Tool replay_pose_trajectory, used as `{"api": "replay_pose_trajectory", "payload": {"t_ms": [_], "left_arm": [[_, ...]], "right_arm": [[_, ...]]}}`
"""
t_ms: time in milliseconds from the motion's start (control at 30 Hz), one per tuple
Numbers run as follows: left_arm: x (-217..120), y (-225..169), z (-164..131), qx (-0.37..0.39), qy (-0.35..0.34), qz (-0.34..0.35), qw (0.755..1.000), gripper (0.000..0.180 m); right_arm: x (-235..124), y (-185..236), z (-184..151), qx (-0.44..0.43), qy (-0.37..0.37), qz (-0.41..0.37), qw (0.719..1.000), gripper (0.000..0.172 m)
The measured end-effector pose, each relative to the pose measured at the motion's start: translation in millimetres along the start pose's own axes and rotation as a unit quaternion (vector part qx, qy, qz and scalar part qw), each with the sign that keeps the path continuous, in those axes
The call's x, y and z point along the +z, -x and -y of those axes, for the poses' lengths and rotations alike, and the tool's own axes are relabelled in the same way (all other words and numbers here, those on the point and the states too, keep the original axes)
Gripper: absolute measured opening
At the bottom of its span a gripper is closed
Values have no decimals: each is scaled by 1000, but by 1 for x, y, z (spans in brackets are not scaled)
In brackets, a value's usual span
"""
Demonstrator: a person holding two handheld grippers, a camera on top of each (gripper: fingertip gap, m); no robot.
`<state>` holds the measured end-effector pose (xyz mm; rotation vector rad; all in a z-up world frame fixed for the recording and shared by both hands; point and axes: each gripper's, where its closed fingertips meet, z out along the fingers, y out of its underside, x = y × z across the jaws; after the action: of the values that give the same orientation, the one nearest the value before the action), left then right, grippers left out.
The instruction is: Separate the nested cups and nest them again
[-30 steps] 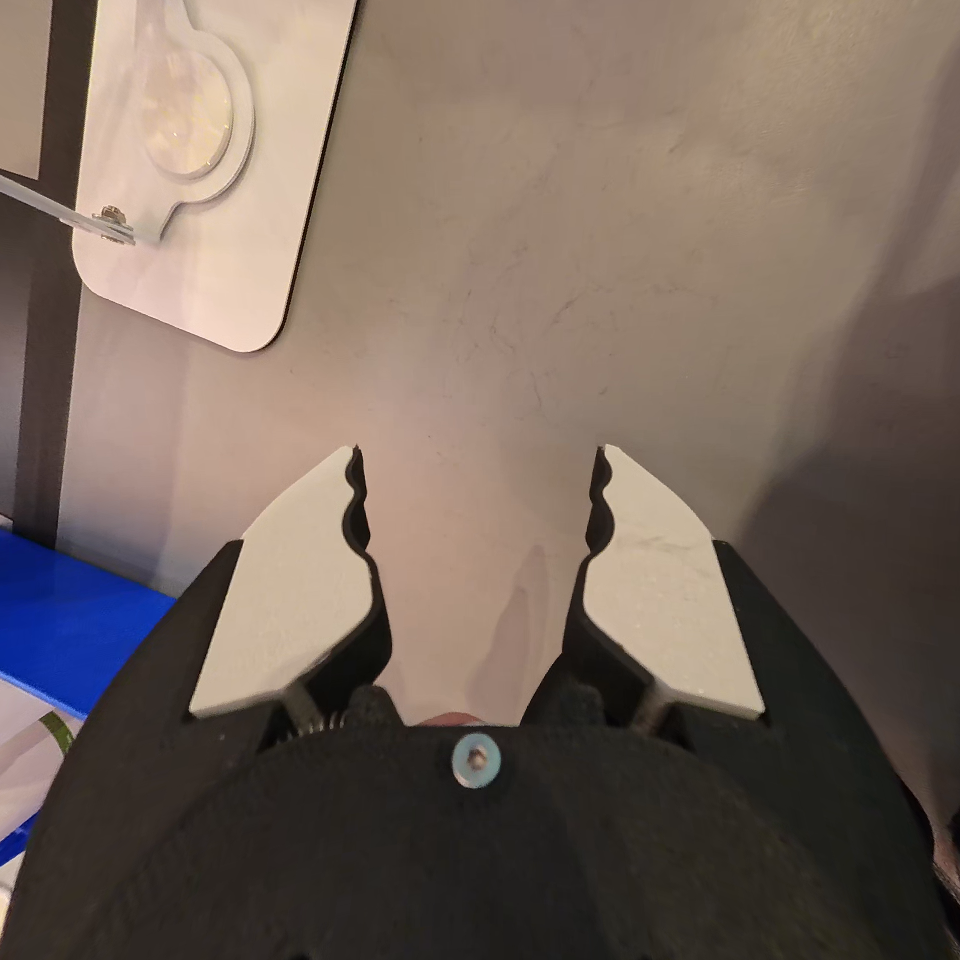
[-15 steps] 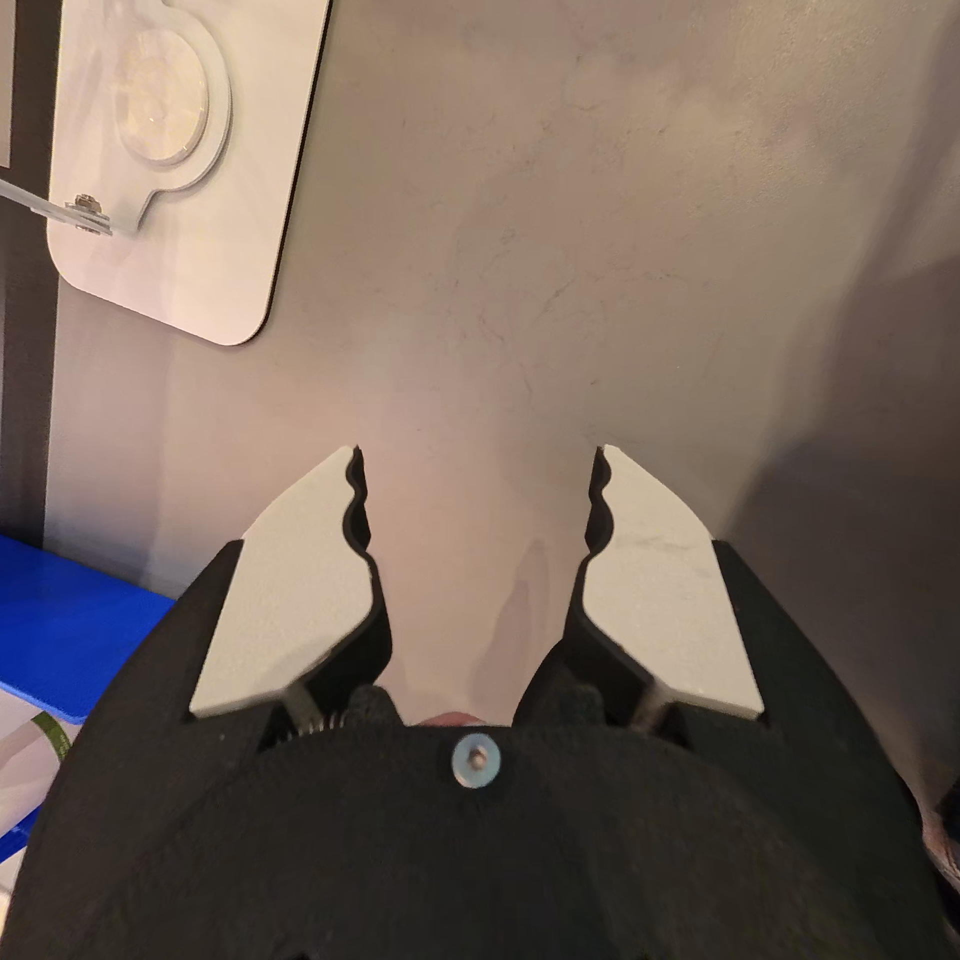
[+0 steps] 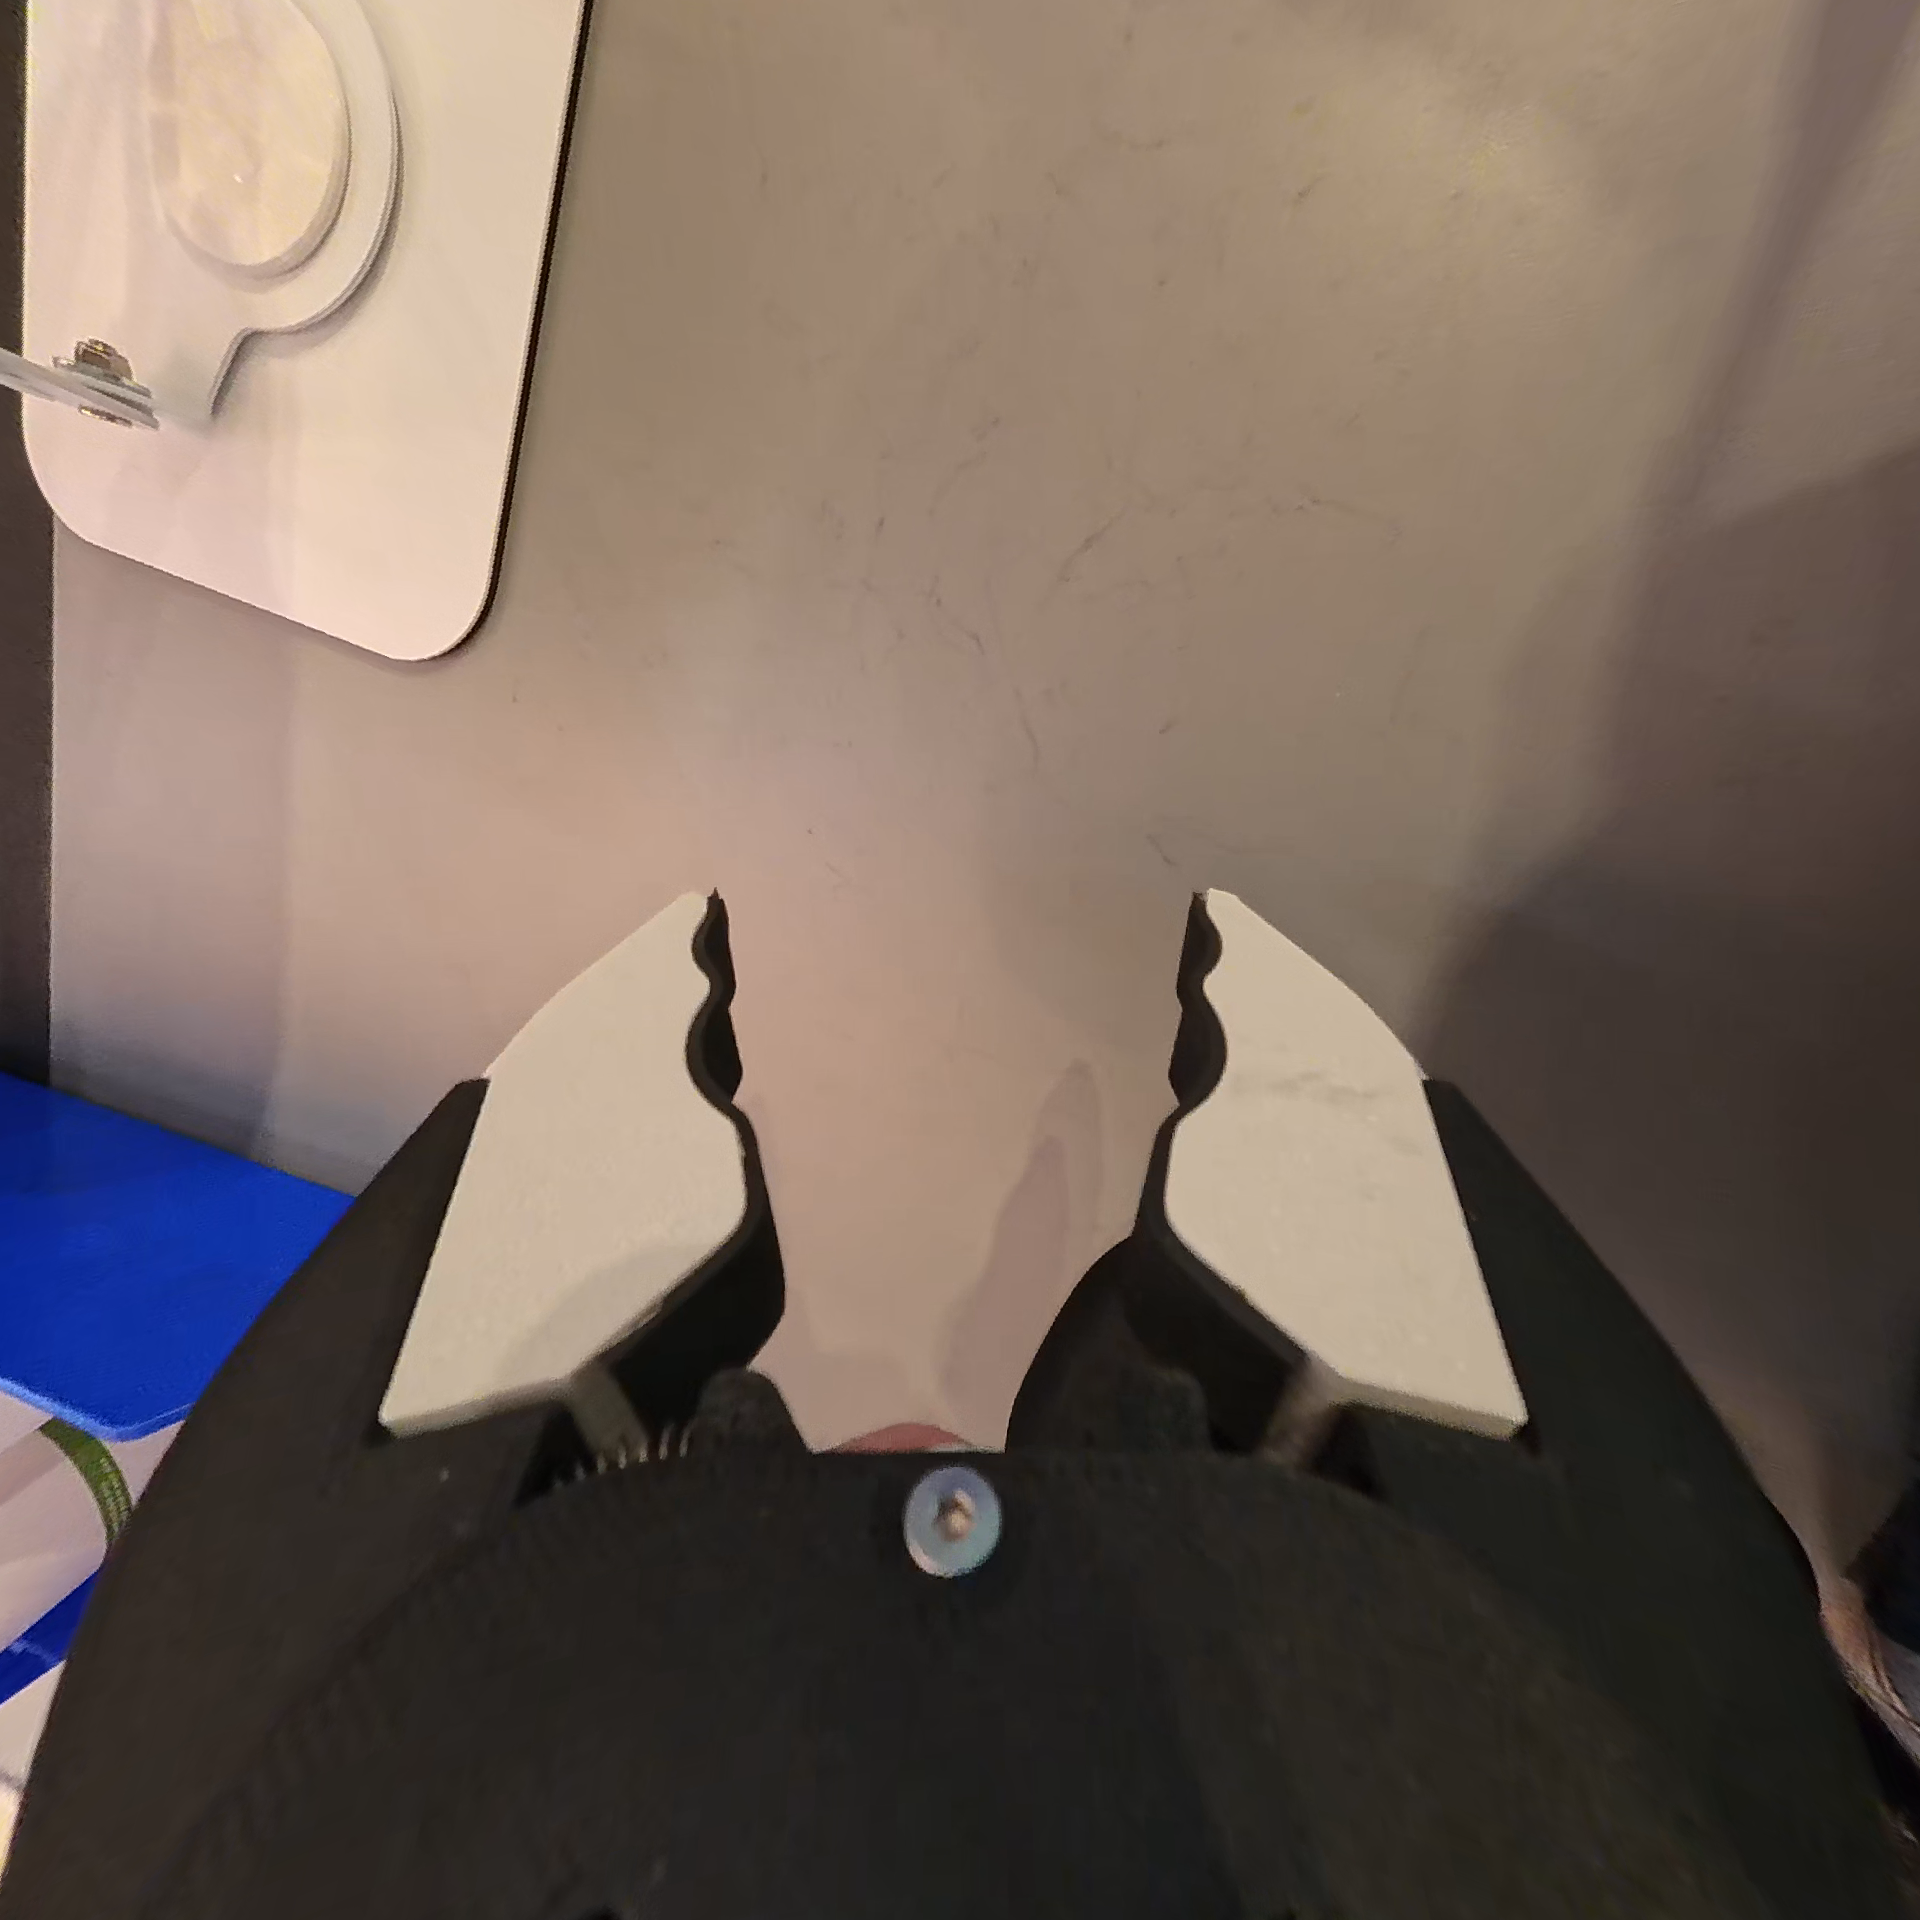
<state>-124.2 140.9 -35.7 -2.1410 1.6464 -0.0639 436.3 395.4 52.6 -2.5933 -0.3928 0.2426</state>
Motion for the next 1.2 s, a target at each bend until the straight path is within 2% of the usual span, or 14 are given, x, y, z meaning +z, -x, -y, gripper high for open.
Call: {"api": "replay_pose_trajectory", "payload": {"t_ms": [267,400,500,900,1033,1200], "left_arm": [[0,-2,-3,0,7,-3,1000,82],[1,-3,-4,-1,10,-6,1000,82],[2,-4,-4,-1,12,-8,1000,82],[3,-6,-7,1,20,-12,1000,82],[2,-7,-6,1,20,-13,1000,82],[0,-5,-7,-3,21,-9,1000,82]], "right_arm": [[24,-20,-10,30,33,4,999,3],[35,-24,-22,35,72,5,997,2],[43,-22,-21,44,66,20,997,3],[52,-35,-23,45,64,-10,997,3],[50,-37,-20,42,54,-16,998,23],[35,-37,-11,34,38,-35,998,32]]}}
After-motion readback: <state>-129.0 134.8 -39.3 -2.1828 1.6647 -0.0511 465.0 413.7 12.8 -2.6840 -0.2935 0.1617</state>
